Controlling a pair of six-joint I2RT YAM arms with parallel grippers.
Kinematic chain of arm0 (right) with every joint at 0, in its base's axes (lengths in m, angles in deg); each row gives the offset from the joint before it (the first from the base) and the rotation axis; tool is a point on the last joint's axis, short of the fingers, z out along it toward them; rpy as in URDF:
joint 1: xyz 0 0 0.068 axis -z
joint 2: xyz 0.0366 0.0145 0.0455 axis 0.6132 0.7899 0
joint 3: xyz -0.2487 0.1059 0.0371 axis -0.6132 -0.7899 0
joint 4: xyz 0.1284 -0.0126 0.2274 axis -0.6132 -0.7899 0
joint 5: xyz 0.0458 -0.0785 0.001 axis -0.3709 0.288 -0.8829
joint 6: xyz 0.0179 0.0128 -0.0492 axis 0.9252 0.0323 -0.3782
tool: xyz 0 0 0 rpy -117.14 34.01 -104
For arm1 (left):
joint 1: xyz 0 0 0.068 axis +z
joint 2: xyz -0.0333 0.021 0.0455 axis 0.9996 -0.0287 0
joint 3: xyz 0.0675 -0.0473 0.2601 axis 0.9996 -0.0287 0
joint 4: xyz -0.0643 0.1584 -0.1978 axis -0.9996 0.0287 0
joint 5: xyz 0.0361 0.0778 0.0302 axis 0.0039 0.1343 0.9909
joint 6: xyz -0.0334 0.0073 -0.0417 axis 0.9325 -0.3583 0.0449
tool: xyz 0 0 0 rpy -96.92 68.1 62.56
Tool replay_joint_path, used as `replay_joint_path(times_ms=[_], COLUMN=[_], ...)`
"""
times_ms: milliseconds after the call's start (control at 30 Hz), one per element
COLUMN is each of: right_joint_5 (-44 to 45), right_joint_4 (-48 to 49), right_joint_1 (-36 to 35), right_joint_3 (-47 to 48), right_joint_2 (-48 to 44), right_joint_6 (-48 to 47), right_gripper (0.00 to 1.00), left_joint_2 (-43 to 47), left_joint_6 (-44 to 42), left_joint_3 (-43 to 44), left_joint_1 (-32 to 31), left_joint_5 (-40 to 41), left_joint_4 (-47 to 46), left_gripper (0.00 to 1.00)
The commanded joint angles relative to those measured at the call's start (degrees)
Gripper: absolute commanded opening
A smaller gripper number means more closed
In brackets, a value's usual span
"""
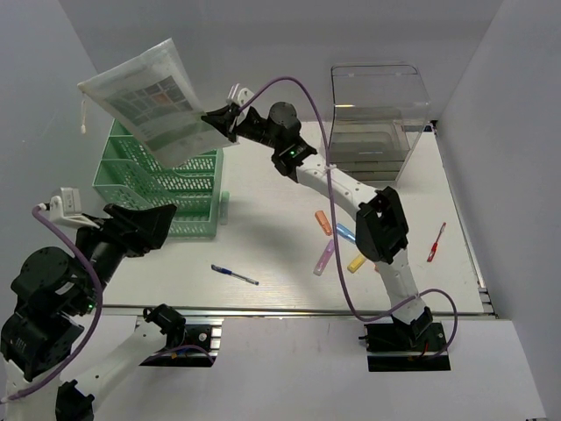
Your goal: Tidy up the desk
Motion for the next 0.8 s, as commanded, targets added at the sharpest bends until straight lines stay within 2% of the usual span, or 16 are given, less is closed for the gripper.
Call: replay_joint_path(times_ms=[0, 133, 367, 467, 767], right_joint_5=[-0.28, -0.90, 2.26, 2.52, 7.79], right_joint_4=[10.79, 11.34, 15.11, 19.32, 21.09], right_joint_1=[-0.60, -0.86, -2.44, -3.14, -4.55], right_joint_3=[4.96, 6.27, 1.27, -1.28, -1.03], right_joint_2=[1.74, 3.50, 2.62, 3.68, 7.63], right_joint_6=[2.19, 5.78, 8.61, 8.79, 9.67], right_gripper=[0.00, 0.00, 0.00, 0.00, 0.00], left_joint_2=[0.19, -0.08, -0.25, -0.51, 2.82], left_joint_6=[-1.85, -2.82, -4.57, -4.93, -3.70], left_joint_3=[2.36, 3.58, 4.03, 3.59, 0.51], left_joint_1=[-0.25, -0.25, -0.25, -0.25, -0.25], left_joint_5=[0.86, 1.39, 1.83, 1.22, 1.83], left_joint_4=[0.64, 1.87, 1.87, 1.78, 2.74], left_gripper=[0.98, 0.98, 0.98, 0.98, 0.98])
